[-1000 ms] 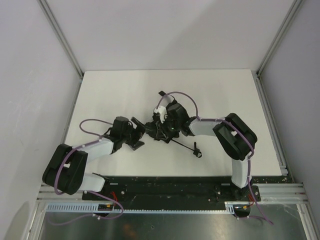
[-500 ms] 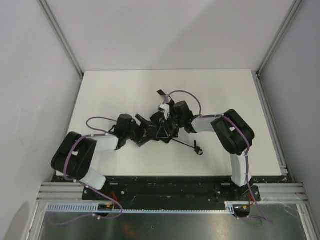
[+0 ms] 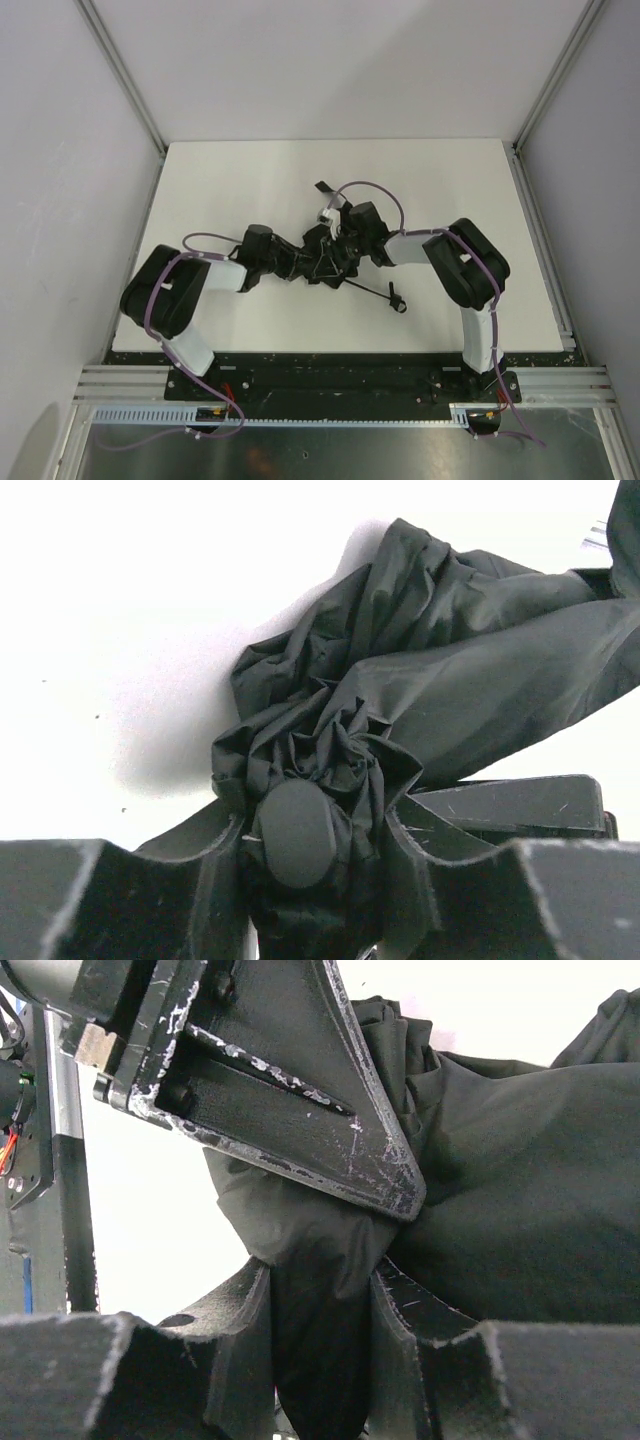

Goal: Put away the umbrella

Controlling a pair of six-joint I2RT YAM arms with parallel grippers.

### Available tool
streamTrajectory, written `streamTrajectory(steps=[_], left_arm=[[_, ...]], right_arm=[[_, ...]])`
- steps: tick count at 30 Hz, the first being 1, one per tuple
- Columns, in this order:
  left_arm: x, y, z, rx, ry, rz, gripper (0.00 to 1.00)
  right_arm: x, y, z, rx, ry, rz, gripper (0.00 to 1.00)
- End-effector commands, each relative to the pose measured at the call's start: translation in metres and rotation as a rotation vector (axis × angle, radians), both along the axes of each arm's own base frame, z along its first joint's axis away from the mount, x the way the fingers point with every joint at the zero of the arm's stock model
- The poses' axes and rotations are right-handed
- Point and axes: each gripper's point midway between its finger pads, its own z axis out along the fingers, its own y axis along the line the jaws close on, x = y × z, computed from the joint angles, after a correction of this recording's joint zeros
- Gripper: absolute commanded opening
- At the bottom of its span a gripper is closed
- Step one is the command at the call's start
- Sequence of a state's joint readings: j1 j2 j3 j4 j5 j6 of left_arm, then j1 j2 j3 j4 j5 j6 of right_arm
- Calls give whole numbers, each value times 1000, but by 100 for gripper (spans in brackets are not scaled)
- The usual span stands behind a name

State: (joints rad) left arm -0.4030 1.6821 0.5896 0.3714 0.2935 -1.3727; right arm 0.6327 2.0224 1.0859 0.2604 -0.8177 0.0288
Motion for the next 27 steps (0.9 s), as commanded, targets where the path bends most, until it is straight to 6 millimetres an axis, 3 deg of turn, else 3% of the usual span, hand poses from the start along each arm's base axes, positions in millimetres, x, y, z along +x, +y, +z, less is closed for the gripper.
streamTrajectory(steps=[1, 2, 6, 9, 11, 13, 17, 20, 23, 27], left_arm=[[-11, 21, -38, 163, 43, 31, 29], [-11, 22, -37, 164, 41, 30, 23], [-15, 20, -33, 153, 37, 16, 4], [-23, 19, -35, 134, 85, 11, 1], [-29, 17, -36, 128, 124, -1, 0], [-33, 18, -37, 135, 157, -7, 0], [-40, 19, -34, 147, 214, -10, 0], [-47, 16, -33, 121, 255, -13, 0], [-53, 14, -36, 107, 296, -22, 0], [-54, 13, -37, 101, 316, -27, 0]], right_arm=[[-66, -25, -41, -154, 282, 51, 0], [-64, -25, -39, -162, 272, 37, 1], [-41, -32, -26, -248, 178, -110, 23], [-24, -44, -11, -330, 60, -226, 46], [-16, -50, 4, -381, -56, -277, 69], [-14, -53, 18, -435, -193, -302, 80], [-20, -43, 40, -524, -468, -293, 85], [-17, -38, 41, -592, -619, -315, 85], [-14, -30, 35, -620, -693, -318, 85], [-9, -20, 10, -667, -710, -298, 84]])
